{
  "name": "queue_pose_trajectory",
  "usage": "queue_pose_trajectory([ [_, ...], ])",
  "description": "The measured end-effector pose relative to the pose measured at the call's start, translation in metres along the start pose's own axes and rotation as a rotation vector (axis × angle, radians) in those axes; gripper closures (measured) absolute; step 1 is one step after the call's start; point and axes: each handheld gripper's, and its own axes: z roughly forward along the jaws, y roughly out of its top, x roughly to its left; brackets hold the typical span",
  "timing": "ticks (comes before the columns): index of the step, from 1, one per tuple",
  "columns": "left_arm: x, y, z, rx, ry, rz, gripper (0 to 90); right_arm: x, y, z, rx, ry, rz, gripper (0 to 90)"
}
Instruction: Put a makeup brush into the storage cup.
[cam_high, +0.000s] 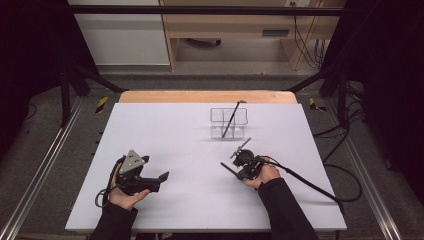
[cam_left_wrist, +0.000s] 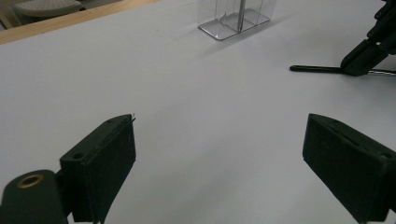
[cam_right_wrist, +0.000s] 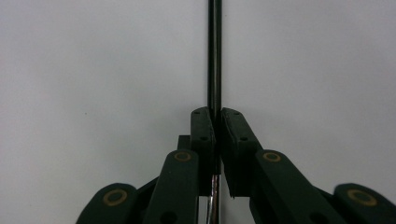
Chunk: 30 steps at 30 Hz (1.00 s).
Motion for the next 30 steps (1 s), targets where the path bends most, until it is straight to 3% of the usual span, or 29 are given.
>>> queue_pose_trajectory([
  [6,0.000,0.000,0.000,0.002,0.000,0.000,8.8,0.000,0.000,-0.003,-0.017,0.015,0.002,84.3],
  [12,-0.001,0.000,0.001,0.002,-0.001,0.004,8.8,-0.003,0.001,-0.017,-0.058,0.032,0.012,84.2],
  [19,-0.003,0.002,0.000,-0.002,-0.004,0.013,8.8,-0.001,0.008,-0.038,-0.137,0.052,-0.010,84.3],
  [30,-0.009,0.005,-0.001,-0.005,-0.012,0.039,8.8,0.004,0.024,-0.068,-0.217,0.068,-0.056,84.3],
])
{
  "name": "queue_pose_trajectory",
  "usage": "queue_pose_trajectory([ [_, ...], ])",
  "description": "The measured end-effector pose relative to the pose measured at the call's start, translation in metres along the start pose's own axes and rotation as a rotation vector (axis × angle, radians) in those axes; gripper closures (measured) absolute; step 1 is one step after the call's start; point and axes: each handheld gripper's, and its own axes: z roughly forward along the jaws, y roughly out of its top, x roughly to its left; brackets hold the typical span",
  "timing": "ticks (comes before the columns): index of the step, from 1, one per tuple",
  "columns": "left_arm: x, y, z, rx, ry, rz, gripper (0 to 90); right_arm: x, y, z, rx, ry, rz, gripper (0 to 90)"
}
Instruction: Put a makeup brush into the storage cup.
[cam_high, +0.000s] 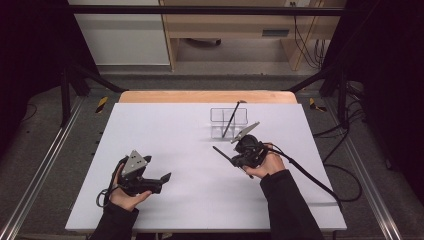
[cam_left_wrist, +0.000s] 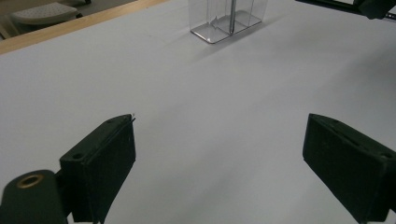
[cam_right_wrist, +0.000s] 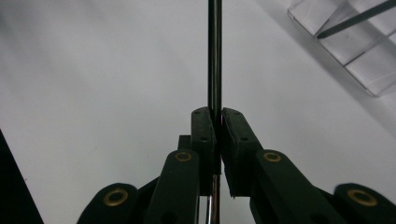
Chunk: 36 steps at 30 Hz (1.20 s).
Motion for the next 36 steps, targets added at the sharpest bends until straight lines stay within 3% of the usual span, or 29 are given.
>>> queue_pose_trajectory([
  [9,-0.003,0.002,0.000,0.000,-0.004,0.017,8.7,0.006,0.011,-0.009,-0.019,0.029,-0.035,84.2],
  [17,-0.005,0.006,0.000,0.000,-0.008,0.038,8.7,0.010,0.015,-0.009,-0.002,0.049,-0.057,84.2],
  [36,-0.010,0.024,0.000,-0.004,-0.019,0.131,8.6,0.022,0.021,-0.007,-0.003,0.135,-0.111,84.2],
])
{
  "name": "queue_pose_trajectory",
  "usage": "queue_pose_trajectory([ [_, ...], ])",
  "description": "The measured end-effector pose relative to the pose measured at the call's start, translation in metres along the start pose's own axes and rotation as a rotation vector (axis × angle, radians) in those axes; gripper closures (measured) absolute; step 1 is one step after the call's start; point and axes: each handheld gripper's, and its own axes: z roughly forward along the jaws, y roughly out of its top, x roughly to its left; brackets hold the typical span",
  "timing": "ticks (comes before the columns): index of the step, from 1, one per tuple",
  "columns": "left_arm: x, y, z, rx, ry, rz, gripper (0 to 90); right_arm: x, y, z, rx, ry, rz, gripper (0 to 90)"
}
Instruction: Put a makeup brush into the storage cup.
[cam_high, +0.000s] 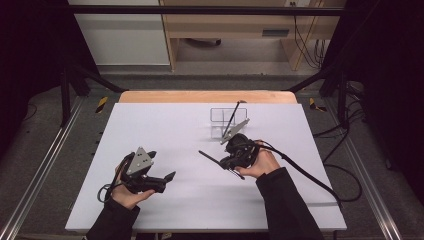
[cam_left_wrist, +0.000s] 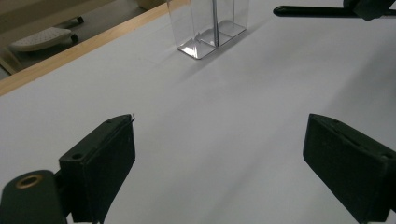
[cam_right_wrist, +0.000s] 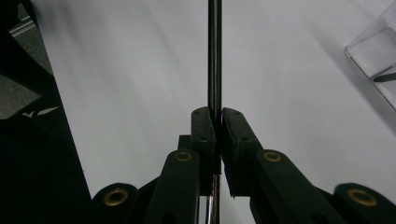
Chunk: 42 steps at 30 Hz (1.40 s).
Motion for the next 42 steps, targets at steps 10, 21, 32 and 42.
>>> queue_pose_trajectory([
  [10,-0.009,0.012,0.009,0.025,-0.020,0.087,8.6,0.004,-0.001,0.003,0.006,0.045,-0.014,84.3],
  [21,-0.016,0.019,0.016,0.051,-0.029,0.157,8.7,0.005,-0.001,0.011,0.020,0.073,-0.019,84.3],
  [32,-0.026,0.025,0.024,0.074,-0.042,0.238,9.0,0.005,0.000,0.014,0.032,0.090,-0.013,84.3],
  [42,-0.035,0.031,0.029,0.084,-0.041,0.316,10.2,0.005,0.000,0.018,0.043,0.103,-0.013,84.3],
])
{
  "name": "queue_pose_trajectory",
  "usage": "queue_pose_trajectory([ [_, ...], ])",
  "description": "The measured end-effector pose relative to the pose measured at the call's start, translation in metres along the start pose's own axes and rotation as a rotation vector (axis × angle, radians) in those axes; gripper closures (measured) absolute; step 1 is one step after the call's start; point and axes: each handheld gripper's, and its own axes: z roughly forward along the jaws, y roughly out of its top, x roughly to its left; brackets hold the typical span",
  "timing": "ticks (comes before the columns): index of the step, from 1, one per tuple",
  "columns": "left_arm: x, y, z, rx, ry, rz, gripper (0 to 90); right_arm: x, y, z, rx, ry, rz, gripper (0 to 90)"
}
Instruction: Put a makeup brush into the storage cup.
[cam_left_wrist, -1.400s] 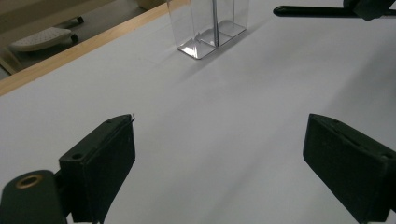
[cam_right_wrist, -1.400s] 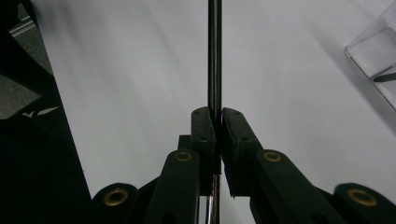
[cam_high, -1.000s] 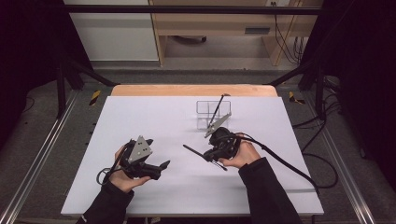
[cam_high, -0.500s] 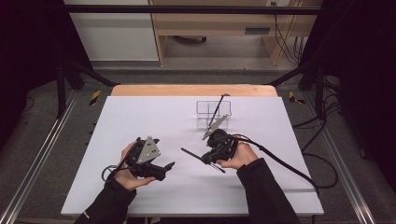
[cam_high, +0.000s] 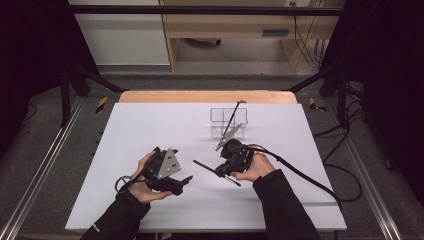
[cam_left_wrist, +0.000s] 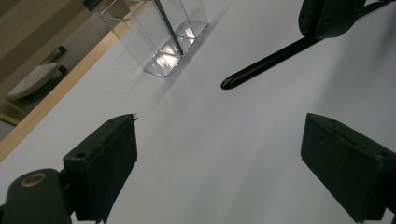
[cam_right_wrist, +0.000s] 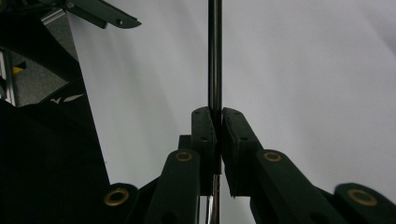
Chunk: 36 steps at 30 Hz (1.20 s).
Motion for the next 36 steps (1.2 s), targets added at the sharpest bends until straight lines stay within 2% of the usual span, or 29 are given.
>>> queue_pose_trajectory([
  [6,-0.005,0.005,0.000,-0.009,0.000,0.052,10.9,0.000,0.000,0.000,0.007,0.005,-0.001,84.3],
  [10,-0.009,0.010,0.001,0.006,0.000,0.108,11.6,0.000,0.000,0.000,0.008,0.008,0.000,84.3],
  [14,-0.010,0.015,0.001,0.008,-0.015,0.144,12.4,0.000,0.001,0.000,0.014,0.011,-0.002,84.3],
  [21,-0.016,0.026,0.001,0.043,-0.050,0.207,12.6,0.001,0.002,0.001,0.029,0.015,-0.007,84.3],
  [29,-0.025,0.034,0.008,0.099,-0.049,0.295,13.3,0.004,0.006,0.005,0.054,0.020,-0.017,84.3],
  [36,-0.030,0.033,0.013,0.128,-0.050,0.345,15.9,0.004,0.006,0.007,0.060,0.031,-0.015,84.4],
])
